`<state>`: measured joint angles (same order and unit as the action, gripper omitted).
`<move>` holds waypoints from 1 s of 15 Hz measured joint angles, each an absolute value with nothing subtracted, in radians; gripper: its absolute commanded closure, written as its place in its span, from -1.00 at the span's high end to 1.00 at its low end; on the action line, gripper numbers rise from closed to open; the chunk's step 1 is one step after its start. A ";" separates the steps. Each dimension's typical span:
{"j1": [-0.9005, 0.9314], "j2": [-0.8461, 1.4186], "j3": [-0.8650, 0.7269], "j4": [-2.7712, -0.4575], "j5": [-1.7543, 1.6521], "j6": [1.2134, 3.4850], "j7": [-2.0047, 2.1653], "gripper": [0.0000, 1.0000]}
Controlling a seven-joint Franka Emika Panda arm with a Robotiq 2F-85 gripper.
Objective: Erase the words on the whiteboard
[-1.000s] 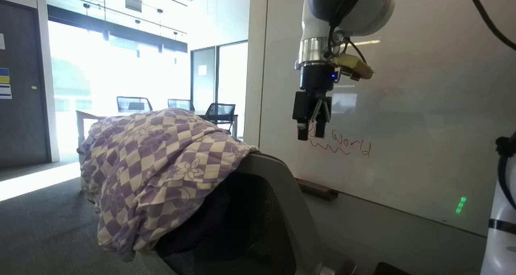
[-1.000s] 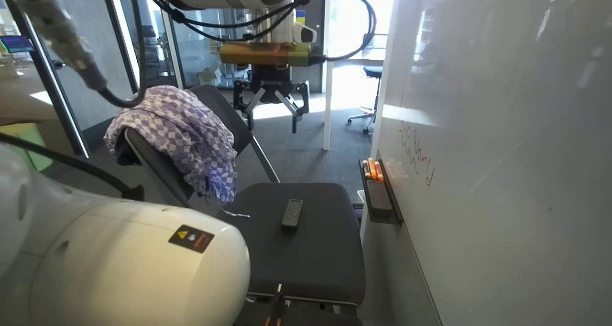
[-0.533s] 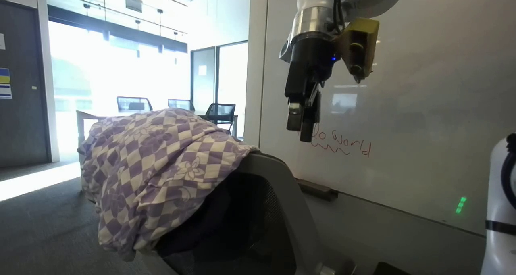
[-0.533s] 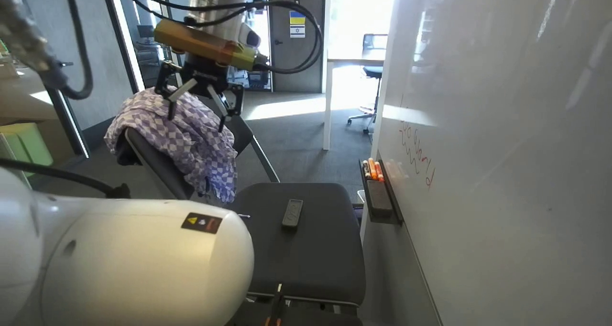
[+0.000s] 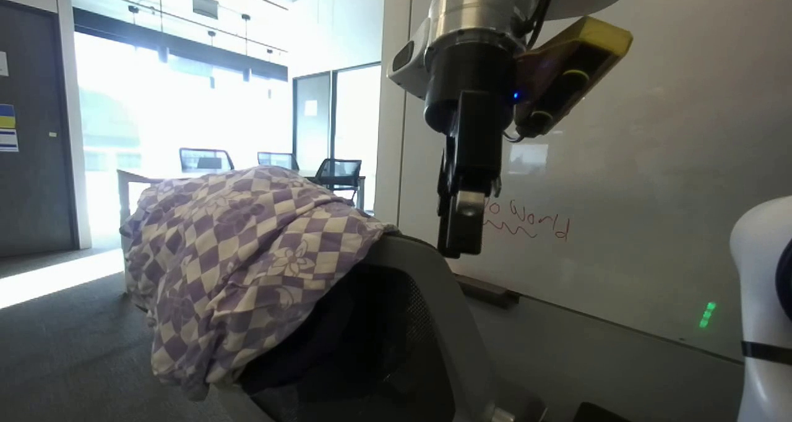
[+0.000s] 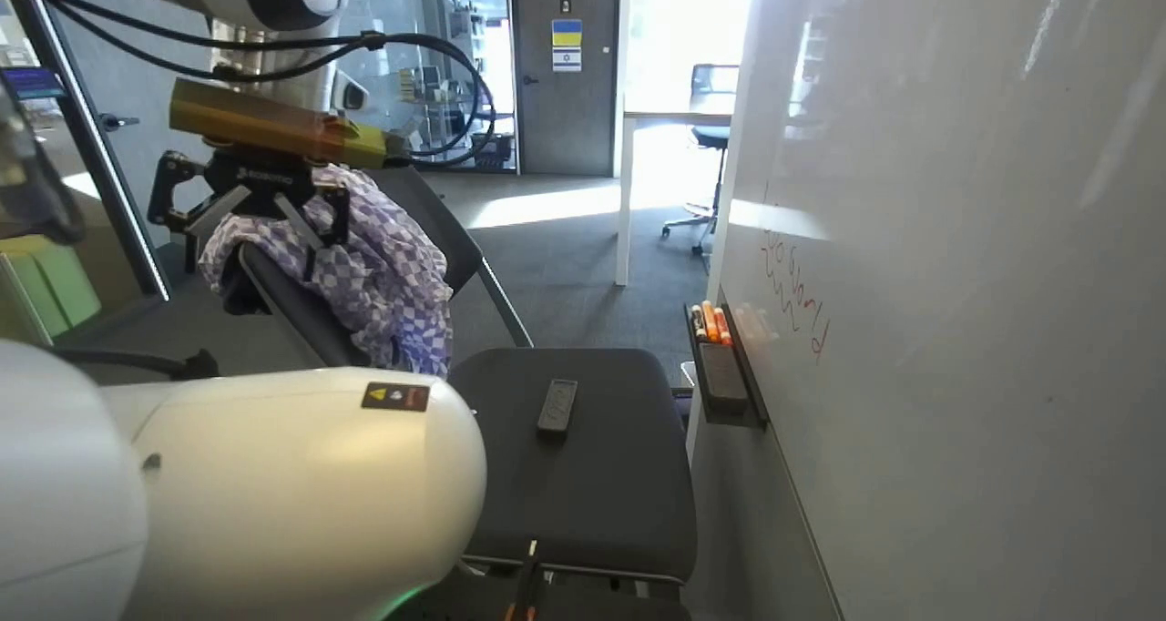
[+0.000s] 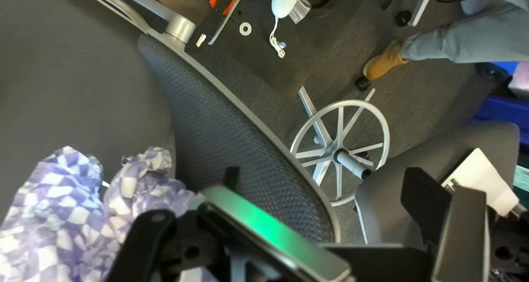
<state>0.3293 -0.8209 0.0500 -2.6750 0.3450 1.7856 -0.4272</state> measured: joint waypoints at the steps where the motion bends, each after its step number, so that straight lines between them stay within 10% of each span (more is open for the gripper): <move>1: 0.349 -0.827 0.064 -2.691 0.349 1.811 -0.437 1.00; 3: 0.388 -0.838 0.082 -2.720 0.350 1.876 -0.469 1.00; 4: 0.404 -0.842 0.087 -2.737 0.348 1.920 -0.491 0.50; 11: 0.443 -0.820 0.069 -2.763 0.290 2.164 -0.661 -0.45; 15: 0.466 -0.783 0.060 -2.763 0.288 2.234 -0.684 -0.67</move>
